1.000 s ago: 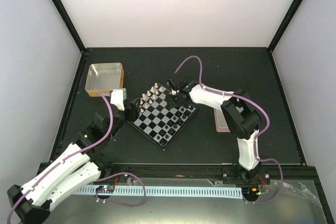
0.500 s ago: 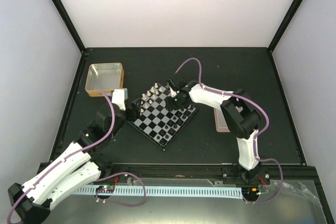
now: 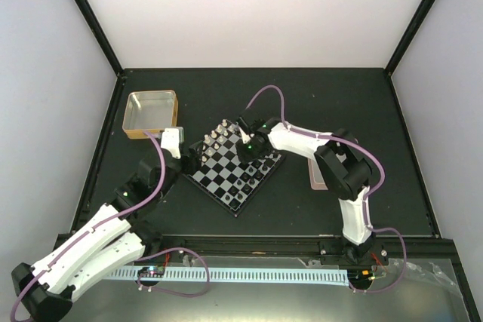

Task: Set up the chess pieces on the board
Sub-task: Pick up the chess piece from the chessboard.

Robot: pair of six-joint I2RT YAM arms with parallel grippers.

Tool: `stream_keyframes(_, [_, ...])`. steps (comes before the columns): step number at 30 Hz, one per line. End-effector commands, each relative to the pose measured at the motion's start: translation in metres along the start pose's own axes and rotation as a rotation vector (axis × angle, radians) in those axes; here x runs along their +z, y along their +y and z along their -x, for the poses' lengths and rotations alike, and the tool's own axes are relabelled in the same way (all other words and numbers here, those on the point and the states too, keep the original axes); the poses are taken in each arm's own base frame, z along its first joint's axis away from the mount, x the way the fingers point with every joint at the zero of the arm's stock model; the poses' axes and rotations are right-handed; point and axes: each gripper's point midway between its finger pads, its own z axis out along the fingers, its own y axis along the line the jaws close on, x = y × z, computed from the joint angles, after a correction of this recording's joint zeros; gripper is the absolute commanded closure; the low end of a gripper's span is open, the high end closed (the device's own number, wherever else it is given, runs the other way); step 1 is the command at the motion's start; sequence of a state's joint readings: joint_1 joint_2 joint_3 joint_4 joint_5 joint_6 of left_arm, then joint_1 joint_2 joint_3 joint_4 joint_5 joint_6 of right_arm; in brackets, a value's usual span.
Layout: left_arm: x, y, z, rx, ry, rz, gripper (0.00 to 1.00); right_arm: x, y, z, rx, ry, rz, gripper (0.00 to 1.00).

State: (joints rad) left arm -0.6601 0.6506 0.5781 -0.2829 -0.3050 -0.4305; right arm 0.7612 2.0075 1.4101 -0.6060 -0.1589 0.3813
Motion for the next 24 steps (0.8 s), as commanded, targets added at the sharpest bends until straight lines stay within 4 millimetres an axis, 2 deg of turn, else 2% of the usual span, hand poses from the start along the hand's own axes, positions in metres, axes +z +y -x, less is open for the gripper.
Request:
stream_keyframes(1, [0.000, -0.005, 0.010, -0.021, -0.019, -0.016, 0.35, 0.007, -0.004, -0.002, -0.050, 0.018, -0.080, 0.66])
stream_keyframes(4, [0.000, -0.005, 0.009, -0.021, -0.017, -0.018, 0.35, 0.010, -0.006, -0.001, -0.069, 0.020, -0.113, 0.68])
stream_keyframes(12, [0.001, -0.005, 0.008, -0.026, -0.011, -0.020, 0.35, 0.010, -0.005, 0.006, -0.078, -0.016, -0.133, 0.83])
stream_keyframes(19, [0.007, -0.007, 0.002, -0.041, 0.016, -0.023, 0.35, -0.023, 0.015, 0.033, -0.134, -0.192, -0.051, 0.82])
stream_keyframes(24, [0.014, -0.012, -0.008, -0.072, 0.055, -0.050, 0.33, -0.043, 0.029, 0.042, -0.173, -0.305, 0.027, 0.83])
